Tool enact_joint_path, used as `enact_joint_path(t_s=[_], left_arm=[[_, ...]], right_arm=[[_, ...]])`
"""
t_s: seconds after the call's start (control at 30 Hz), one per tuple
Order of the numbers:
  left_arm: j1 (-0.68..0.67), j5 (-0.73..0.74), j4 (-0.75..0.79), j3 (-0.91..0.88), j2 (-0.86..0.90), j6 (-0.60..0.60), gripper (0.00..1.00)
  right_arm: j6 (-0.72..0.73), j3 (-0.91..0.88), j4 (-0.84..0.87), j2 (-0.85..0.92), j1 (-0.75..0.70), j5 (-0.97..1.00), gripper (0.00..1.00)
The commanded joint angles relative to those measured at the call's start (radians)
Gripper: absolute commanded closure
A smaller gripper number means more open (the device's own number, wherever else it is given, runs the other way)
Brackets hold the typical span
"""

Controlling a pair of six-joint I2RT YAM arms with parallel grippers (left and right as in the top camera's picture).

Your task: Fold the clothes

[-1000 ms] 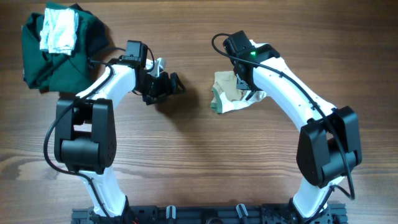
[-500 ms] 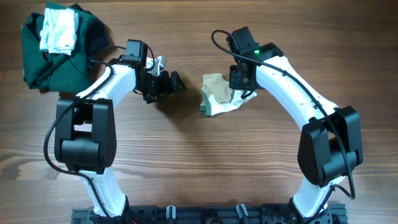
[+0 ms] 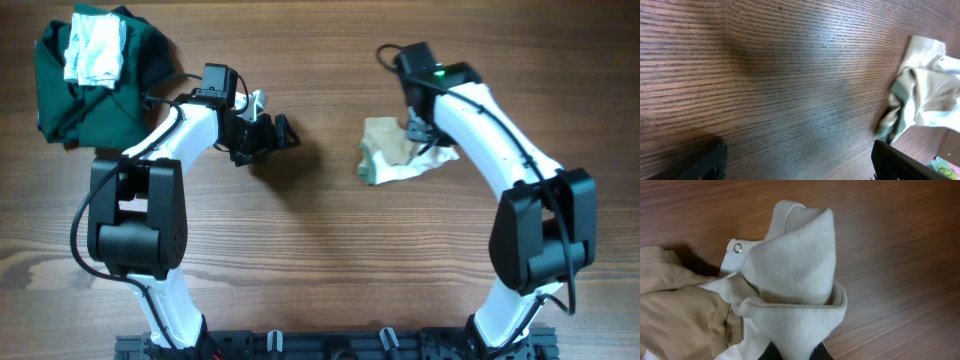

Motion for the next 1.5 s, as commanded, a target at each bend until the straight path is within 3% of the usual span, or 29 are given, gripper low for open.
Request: enact_joint_path(t_s=[0.0,0.3,0.53,0.8,0.9,0.97,1.17,1.47], left_arm=[[0.0,-0.052,0.01,-0.015,0.019,0.006,0.07],[0.0,-0.052,0.01,-0.015,0.019,0.006,0.07],[0.0,-0.052,0.01,-0.015,0.019,0.006,0.06],[0.0,-0.052,0.01,-0.015,0.019,0.006,0.06],[0.0,-0.052,0.008,-0.015,0.019,0.006,0.06],[0.0,-0.052,0.003,-0.015,0.019,0.006,0.06],[0.0,-0.052,0.01,-0.015,0.019,0.006,0.06],[0.0,-0.052,0.01,-0.015,0.019,0.006,0.06]], right_arm=[[-0.1,0.022,0.014,0.017,-0.016,0.05,0.94],[-0.118,0.044,0.017,0.017,0.027,-0.037,0.95],[-0.117,0.061,0.044,0.017,0.127,-0.25,0.94],[-0.075,0.046,0.093,0.055,0.222,-0.347,0.88],[-0.05,0.046,0.085,0.099,0.23,-0.303,0.9],[0.058,0.049,0.021,0.099,0.182,-0.11,0.91],[0.059,0.077,-0.13,0.099,0.007,0.078,0.96],[-0.022,0.123,-0.155,0.099,0.003,0.083,0.95]])
